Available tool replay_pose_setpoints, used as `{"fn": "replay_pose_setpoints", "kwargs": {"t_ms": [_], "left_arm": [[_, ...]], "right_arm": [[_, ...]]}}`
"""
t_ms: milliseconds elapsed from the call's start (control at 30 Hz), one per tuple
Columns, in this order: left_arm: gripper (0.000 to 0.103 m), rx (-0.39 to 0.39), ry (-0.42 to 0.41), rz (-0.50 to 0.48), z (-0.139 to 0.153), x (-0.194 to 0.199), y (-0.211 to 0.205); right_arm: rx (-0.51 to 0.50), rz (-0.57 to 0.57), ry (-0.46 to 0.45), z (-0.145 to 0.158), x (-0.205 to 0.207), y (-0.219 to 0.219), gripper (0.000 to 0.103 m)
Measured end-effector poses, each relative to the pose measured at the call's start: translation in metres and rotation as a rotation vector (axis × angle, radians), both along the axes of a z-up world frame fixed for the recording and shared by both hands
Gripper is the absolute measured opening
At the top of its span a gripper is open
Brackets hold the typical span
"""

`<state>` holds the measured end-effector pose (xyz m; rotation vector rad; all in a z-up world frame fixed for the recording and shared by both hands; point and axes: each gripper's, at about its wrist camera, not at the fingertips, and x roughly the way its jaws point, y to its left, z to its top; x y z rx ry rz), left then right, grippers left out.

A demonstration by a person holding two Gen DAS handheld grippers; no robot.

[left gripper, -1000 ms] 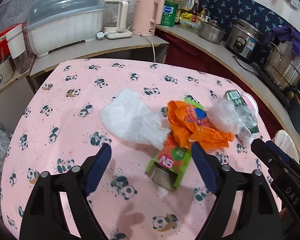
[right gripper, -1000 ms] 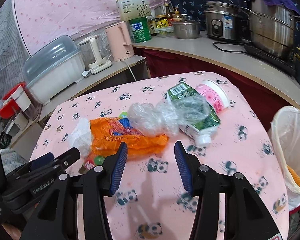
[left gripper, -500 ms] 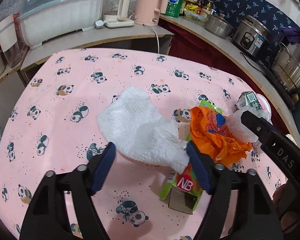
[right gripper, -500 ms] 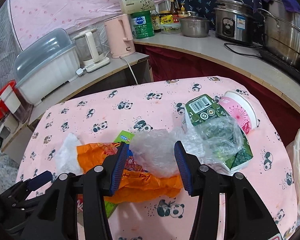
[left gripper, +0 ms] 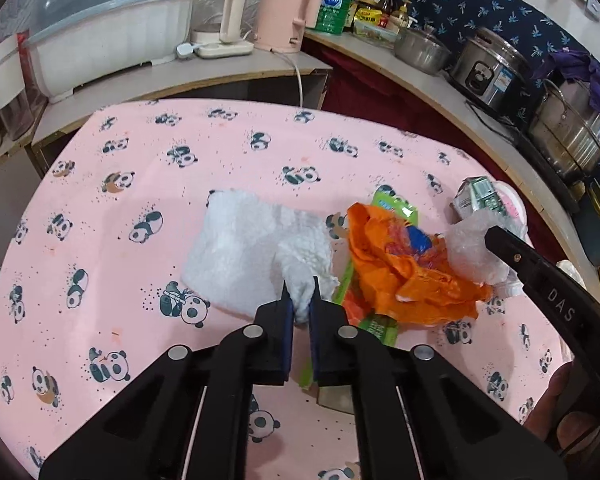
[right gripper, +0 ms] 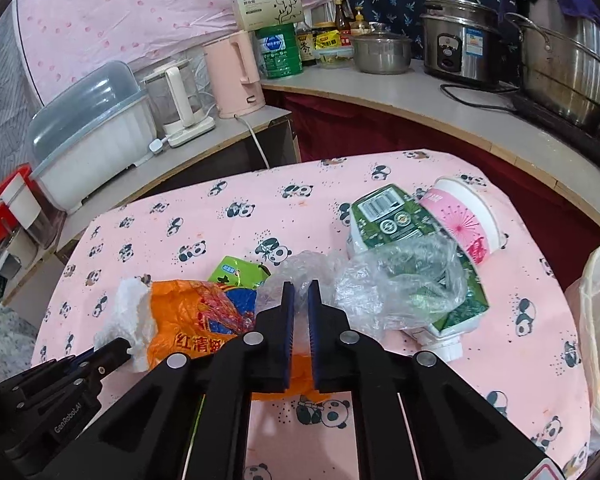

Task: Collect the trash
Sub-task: 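Grasp the white tissue with the left tool while the right tool grasps the clear plastic wrap, then carry the tissue and plastic wrap over the bin with both tools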

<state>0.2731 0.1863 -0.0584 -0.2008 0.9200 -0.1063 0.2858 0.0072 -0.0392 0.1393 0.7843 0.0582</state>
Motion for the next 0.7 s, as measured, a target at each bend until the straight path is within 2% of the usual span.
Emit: {"fn": "replay_pose_setpoints", "kwargs": {"t_ms": [333, 700], "left_arm": [[0.006, -0.004, -0.088, -0.026, 0.048, -0.025, -0.017], [0.006, -0.003, -0.145, -0.13, 0.079, -0.055, -0.072]], "right_arm": [[0.021, -0.036, -0.071, 0.041, -0.037, -0.02, 0.006], [0.052, -0.103, -0.122, 0.069, -0.083, -0.056, 0.006]]}}
